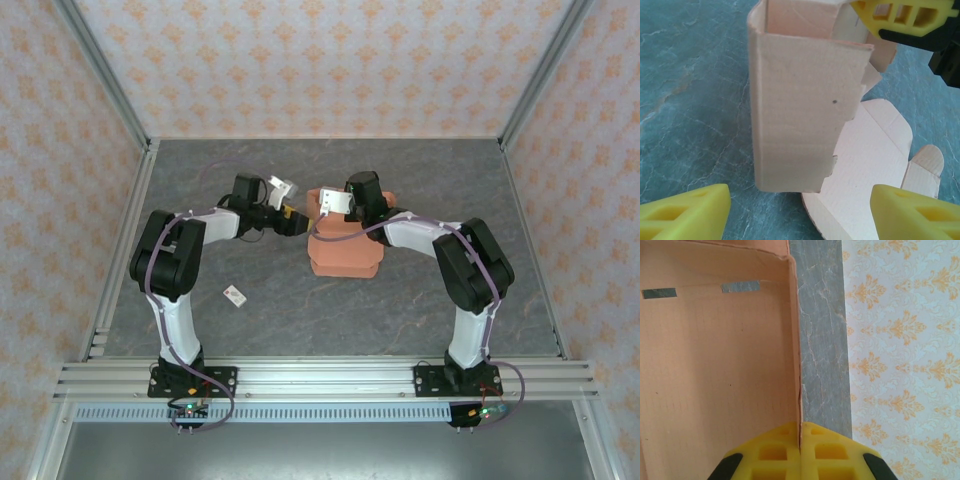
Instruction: Fold the paper box
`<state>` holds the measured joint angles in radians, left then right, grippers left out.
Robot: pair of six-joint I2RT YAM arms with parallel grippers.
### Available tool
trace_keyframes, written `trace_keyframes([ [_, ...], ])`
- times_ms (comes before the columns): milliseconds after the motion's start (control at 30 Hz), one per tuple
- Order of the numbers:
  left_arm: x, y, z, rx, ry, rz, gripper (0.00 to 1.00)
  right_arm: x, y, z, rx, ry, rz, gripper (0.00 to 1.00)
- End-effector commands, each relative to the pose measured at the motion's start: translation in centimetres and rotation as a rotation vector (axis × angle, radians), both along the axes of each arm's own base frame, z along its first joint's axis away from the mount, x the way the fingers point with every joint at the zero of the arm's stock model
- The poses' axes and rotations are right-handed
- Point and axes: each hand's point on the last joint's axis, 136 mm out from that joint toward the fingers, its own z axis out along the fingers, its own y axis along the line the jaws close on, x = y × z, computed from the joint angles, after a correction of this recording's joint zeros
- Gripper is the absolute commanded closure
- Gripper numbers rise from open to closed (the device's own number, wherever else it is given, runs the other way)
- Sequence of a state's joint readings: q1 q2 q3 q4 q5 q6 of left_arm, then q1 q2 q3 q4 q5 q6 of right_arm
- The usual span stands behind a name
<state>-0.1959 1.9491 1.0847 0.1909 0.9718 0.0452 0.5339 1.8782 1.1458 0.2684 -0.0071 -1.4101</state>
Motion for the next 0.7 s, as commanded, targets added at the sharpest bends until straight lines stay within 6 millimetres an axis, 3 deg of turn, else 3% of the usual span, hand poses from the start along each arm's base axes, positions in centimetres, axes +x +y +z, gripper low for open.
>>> trace_keyframes([
  [0,1.1,0.2,2.8,-0.084,-0.062,0.01,0.28,-0.2,0.0,1.5,0.025,-0.008,-0.012,1.0],
  [433,2.4,-0.6,2.5,-0.116,-0.04,-0.025,0.36,-0.2,0.2,1.7,0.021,-0.01,-0.017,1.0],
  [667,2.0,-2.1,2.5,-0.135,-0.01,-0.115,0.32,0.0,0.1,1.5,0.012,-0.009,-0.028,1.0],
])
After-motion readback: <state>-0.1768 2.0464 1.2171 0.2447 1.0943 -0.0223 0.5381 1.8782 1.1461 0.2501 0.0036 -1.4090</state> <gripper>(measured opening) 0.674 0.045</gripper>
